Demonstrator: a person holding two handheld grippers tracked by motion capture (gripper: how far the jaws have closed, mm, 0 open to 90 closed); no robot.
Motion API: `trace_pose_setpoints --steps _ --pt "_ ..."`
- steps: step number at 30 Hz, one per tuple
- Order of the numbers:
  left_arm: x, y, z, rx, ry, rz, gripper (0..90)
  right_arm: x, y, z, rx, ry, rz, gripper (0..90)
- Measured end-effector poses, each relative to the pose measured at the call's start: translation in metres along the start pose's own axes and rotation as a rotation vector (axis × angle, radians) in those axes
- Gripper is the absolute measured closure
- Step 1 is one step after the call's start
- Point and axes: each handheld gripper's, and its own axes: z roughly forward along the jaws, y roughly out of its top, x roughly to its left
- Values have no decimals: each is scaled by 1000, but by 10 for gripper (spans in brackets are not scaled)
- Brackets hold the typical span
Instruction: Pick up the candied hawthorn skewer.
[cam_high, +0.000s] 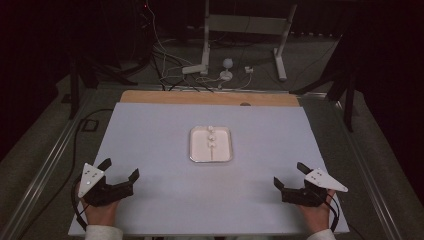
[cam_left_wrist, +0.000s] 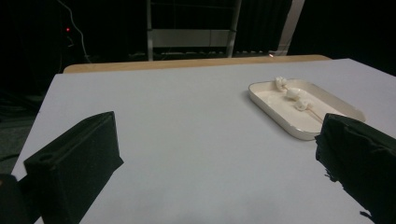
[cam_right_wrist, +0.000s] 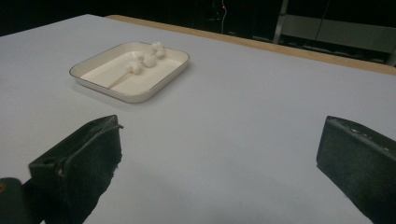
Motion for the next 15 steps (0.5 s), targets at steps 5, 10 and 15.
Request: trace_pose_setpoints --steps 5,10,15 --pt "0 0 -1 6 8 -4 6 -2 -2 0 -1 -9 1 0" --pt "-2 1 0 18 14 -16 6 -3 -2 -1 -2 -18 7 0" --pt "-7 6 2 35 20 3 6 -4 -4 -1 1 -23 15 0"
